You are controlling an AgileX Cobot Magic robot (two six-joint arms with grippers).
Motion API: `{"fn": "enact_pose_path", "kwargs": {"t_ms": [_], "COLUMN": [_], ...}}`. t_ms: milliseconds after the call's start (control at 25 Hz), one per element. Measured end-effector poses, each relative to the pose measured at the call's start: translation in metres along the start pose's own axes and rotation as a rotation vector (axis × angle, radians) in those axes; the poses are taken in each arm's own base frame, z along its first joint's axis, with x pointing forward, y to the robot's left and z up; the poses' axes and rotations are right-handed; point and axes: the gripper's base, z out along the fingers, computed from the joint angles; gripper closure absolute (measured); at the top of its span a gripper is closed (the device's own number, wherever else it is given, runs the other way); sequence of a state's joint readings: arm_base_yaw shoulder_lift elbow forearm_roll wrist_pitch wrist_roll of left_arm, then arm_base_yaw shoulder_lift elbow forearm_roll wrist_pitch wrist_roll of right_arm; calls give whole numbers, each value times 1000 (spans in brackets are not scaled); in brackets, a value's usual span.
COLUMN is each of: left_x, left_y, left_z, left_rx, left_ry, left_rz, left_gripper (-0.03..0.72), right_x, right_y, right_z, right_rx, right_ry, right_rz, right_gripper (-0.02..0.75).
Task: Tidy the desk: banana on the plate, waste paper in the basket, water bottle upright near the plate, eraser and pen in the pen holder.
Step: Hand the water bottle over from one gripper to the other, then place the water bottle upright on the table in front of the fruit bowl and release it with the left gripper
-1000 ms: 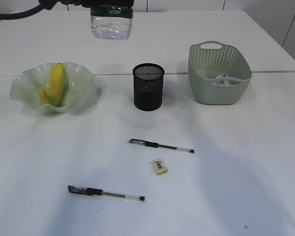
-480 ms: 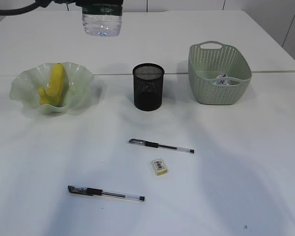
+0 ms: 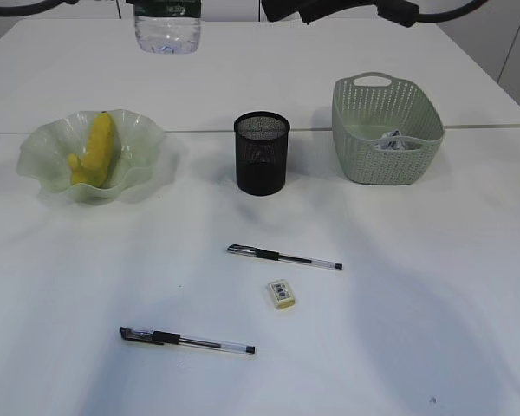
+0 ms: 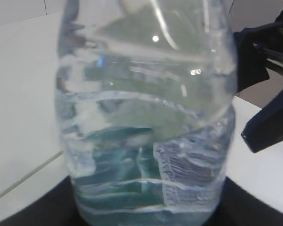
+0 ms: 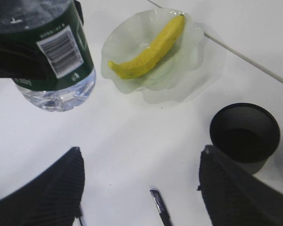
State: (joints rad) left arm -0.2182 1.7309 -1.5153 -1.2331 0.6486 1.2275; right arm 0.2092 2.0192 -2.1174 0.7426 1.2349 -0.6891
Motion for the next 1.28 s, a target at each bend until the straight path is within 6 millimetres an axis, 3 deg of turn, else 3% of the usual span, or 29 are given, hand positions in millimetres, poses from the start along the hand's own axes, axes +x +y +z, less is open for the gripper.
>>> {"fn": "enact_pose_path", "kwargs": {"t_ms": [680,1080,1280], "left_x": [-1,9,11], "left_y": [14,51,57], "left_z": [-4,-37,-50], "left_rx": [-89,-66,-42], "left_ry": [-14,39,64], "left_rz": [9,-41,20], "left_gripper": [327,327,327], "right_x": [9,10,10], "right_y": [-10,-12,-11], "right_z": [-1,-1,-1], "right_rx": [113,125,124], "right_ry": [97,110,112], "right_rz": [-50,-55,-56], "right_gripper": [178,177,177]}}
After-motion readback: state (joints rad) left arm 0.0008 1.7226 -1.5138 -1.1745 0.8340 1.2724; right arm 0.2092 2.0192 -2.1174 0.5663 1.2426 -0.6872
